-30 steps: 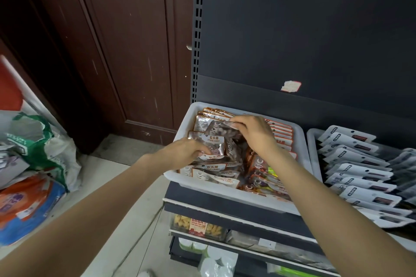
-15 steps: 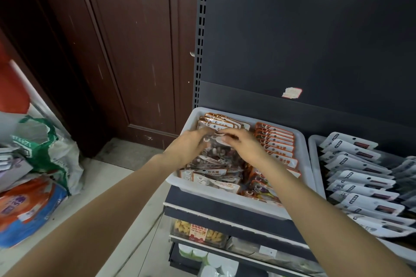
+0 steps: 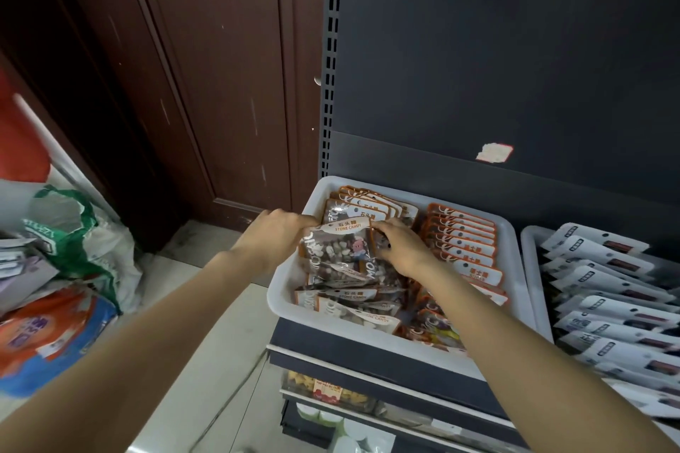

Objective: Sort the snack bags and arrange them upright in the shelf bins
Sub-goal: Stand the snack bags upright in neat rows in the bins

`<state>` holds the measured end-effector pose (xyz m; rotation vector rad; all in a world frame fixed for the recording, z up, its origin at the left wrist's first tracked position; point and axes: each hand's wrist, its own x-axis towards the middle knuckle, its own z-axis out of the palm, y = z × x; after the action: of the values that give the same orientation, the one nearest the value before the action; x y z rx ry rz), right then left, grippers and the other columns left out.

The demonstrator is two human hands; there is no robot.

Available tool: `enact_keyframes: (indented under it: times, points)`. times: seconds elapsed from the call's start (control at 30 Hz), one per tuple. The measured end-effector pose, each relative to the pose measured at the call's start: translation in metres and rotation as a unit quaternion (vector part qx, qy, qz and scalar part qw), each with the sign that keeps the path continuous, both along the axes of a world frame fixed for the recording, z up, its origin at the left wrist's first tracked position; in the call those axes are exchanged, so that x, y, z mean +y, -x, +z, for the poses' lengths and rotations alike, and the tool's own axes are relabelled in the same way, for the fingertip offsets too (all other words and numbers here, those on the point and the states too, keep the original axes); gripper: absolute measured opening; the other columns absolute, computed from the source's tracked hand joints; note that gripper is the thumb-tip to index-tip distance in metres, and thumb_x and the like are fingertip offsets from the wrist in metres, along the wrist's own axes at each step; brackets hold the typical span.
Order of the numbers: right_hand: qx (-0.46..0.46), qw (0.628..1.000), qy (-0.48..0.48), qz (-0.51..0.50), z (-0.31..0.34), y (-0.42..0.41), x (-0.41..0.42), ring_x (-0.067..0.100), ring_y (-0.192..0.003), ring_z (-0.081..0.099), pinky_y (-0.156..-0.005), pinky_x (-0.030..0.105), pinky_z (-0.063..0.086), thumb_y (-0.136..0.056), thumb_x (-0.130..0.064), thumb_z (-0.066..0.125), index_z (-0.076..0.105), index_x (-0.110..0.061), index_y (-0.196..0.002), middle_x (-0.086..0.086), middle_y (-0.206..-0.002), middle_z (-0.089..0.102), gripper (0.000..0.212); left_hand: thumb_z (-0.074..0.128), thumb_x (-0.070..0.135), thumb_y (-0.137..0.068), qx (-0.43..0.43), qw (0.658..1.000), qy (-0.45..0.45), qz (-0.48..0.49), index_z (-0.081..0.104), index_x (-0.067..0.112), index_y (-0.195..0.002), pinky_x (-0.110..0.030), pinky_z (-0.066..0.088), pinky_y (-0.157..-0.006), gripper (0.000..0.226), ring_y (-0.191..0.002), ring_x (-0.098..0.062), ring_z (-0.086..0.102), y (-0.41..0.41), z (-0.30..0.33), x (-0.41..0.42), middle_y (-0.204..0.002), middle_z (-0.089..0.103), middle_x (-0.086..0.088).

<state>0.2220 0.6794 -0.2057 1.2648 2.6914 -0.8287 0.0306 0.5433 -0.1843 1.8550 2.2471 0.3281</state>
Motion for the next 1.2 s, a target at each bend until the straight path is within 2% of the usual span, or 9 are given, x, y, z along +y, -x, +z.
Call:
enact_keyframes:
  times: [0.07,0.27,0.4,0.5,0.63,0.77,0.9,1.03,1.2]
  points:
    - [-0.013,1.000,-0.024,-0.002,-0.006,0.005,0.002,0.020,-0.132,0.037,-0.107,0.035,0.036,-0.089,-0.007,0.060,0.037,-0.020,-0.143,0.002,-0.143,0.035,0.060,0.045,0.011,-0.096,-0.031,0.999,0.004,0.004,0.067,0.027,-0.107,-0.039,0.050,-0.080,0.029,-0.091,-0.027,0.064,0.002,-0.003,0.001,-0.096,0.071,-0.003]
    - [0.043,0.992,-0.113,-0.044,0.001,0.005,0.014,0.022,-0.111,0.055,-0.091,0.036,0.047,-0.092,-0.017,0.058,0.066,-0.015,-0.102,0.004,-0.119,0.058,0.013,0.045,0.016,-0.099,-0.060,0.998,0.013,0.013,0.065,0.020,-0.116,-0.039,0.050,-0.085,0.026,-0.099,-0.026,0.062,0.003,0.001,0.004,-0.107,0.069,-0.005]
    - [0.107,0.982,-0.147,-0.055,0.016,-0.001,0.021,0.023,-0.099,0.063,-0.080,0.035,0.050,-0.092,-0.021,0.059,0.067,-0.017,-0.097,0.003,-0.104,0.069,0.010,0.052,0.014,-0.096,-0.117,0.991,-0.042,0.051,0.066,0.013,-0.111,-0.031,0.048,-0.081,0.021,-0.095,-0.022,0.062,0.005,0.009,0.001,-0.102,0.069,-0.004]
    - [0.133,0.968,-0.201,-0.075,0.026,0.000,0.023,0.022,-0.096,0.064,-0.068,0.026,0.040,-0.092,-0.024,0.060,0.068,-0.018,-0.097,0.002,-0.101,0.070,0.011,0.057,0.012,-0.093,-0.144,0.985,-0.076,0.058,0.067,0.011,-0.107,-0.014,0.043,-0.068,0.017,-0.087,-0.015,0.063,0.009,0.017,-0.004,-0.098,0.070,-0.002]
    - [0.150,0.963,-0.211,-0.073,0.031,0.002,0.019,0.023,-0.094,0.065,-0.069,0.027,0.044,-0.091,-0.024,0.061,0.069,-0.019,-0.097,0.002,-0.099,0.071,0.011,0.059,0.015,-0.093,-0.144,0.989,-0.021,-0.001,0.071,0.014,-0.106,-0.004,0.038,-0.067,0.018,-0.079,-0.003,0.058,0.008,0.030,-0.007,-0.098,0.071,0.002]
    - [0.158,0.971,-0.172,-0.057,0.032,0.002,0.009,0.020,-0.096,0.064,-0.073,0.025,0.044,-0.089,-0.022,0.064,0.072,-0.018,-0.097,0.001,-0.102,0.071,0.013,0.056,0.017,-0.094,-0.088,0.995,0.021,-0.038,0.070,0.019,-0.111,-0.024,0.045,-0.085,0.022,-0.097,-0.012,0.063,-0.012,0.031,-0.003,-0.107,0.070,0.005]
    - [0.188,0.979,-0.069,-0.029,0.039,0.007,-0.004,0.014,-0.093,0.063,-0.087,0.030,0.048,-0.086,-0.019,0.067,0.073,-0.017,-0.094,-0.003,-0.096,0.071,0.010,0.055,0.017,-0.094,-0.081,0.996,0.028,-0.005,0.068,0.024,-0.113,-0.034,0.049,-0.087,0.023,-0.100,-0.018,0.062,-0.026,0.019,0.000,-0.109,0.069,0.003]
    - [0.202,0.978,0.034,0.030,0.040,0.014,-0.021,0.007,-0.091,0.060,-0.088,0.027,0.044,-0.085,-0.016,0.067,0.073,-0.019,-0.094,-0.012,-0.091,0.066,0.011,0.067,0.021,-0.086,-0.156,0.984,-0.044,0.068,0.053,0.020,-0.120,-0.034,0.050,-0.081,0.037,-0.092,-0.022,0.063,-0.025,0.011,0.000,-0.109,0.066,0.002]
    - [0.188,0.978,0.092,0.016,0.034,0.002,-0.017,0.006,-0.099,0.059,-0.086,0.020,0.044,-0.090,-0.024,0.062,0.066,-0.020,-0.110,-0.010,-0.104,0.065,0.021,0.061,0.023,-0.092,-0.205,0.979,-0.005,-0.005,0.056,0.021,-0.128,-0.021,0.044,-0.089,0.037,-0.103,-0.016,0.061,-0.033,0.003,0.009,-0.116,0.065,0.000]
